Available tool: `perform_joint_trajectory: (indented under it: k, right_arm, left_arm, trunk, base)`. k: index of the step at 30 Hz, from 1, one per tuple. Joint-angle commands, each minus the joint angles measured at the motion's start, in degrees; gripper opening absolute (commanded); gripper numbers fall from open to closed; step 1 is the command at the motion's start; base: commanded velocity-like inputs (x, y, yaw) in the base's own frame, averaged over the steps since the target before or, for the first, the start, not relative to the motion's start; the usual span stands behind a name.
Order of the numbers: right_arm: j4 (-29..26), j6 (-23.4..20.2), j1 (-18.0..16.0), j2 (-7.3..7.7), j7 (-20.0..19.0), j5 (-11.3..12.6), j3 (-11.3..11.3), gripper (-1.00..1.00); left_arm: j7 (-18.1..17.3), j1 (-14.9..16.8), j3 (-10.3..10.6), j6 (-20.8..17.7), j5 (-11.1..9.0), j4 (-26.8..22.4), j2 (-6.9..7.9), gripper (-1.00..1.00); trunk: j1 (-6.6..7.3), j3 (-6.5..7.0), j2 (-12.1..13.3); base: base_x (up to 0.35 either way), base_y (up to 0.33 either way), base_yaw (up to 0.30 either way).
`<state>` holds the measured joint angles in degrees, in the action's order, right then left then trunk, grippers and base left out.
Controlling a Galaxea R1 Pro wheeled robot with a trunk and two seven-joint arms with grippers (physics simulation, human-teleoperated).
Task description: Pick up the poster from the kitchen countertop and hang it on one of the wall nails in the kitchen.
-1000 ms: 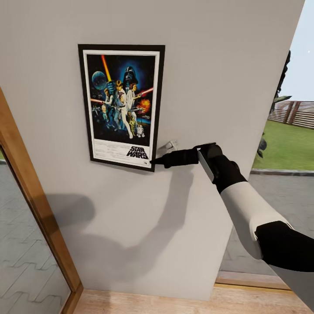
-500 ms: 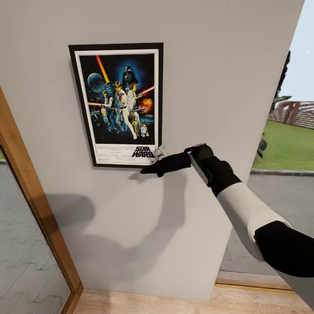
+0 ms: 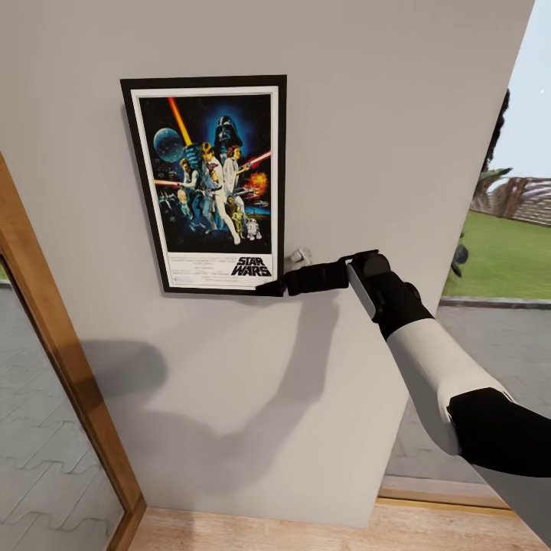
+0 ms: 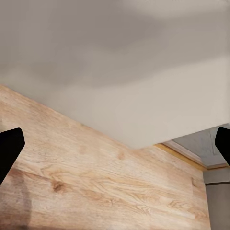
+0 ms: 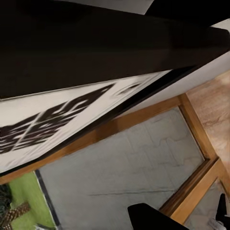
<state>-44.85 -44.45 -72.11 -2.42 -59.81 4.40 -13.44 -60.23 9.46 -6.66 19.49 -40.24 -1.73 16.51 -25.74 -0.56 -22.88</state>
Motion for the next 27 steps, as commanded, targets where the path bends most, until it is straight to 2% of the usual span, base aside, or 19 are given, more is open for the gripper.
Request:
perform_joint_trajectory:
  k: [1, 15, 27]
  right_arm:
    - [0.03, 0.77, -0.05, 0.05, 0.39, -0.74, 0.01, 1.0]
    - [-0.06, 0.77, -0.05, 0.05, 0.32, -0.71, 0.08, 1.0]
    - [-0.06, 0.77, -0.05, 0.05, 0.31, -0.71, 0.08, 1.0]
  left_arm:
    - [-0.15, 0.03, -0.45, 0.29, 0.43, 0.06, 0.01, 1.0]
    - [-0.15, 0.03, -0.44, 0.29, 0.43, 0.05, -0.02, 1.0]
    - [-0.15, 0.03, -0.44, 0.29, 0.43, 0.04, 0.0, 1.0]
  trunk:
    - [-0.04, -0.06, -0.04]
    - [-0.04, -0.06, -0.04]
    - [-0.04, -0.06, -0.04]
  base:
    - [0.0, 0.0, 0.0]
    - [0.0, -0.002, 0.0]
    - [-0.03, -0.097, 0.0]
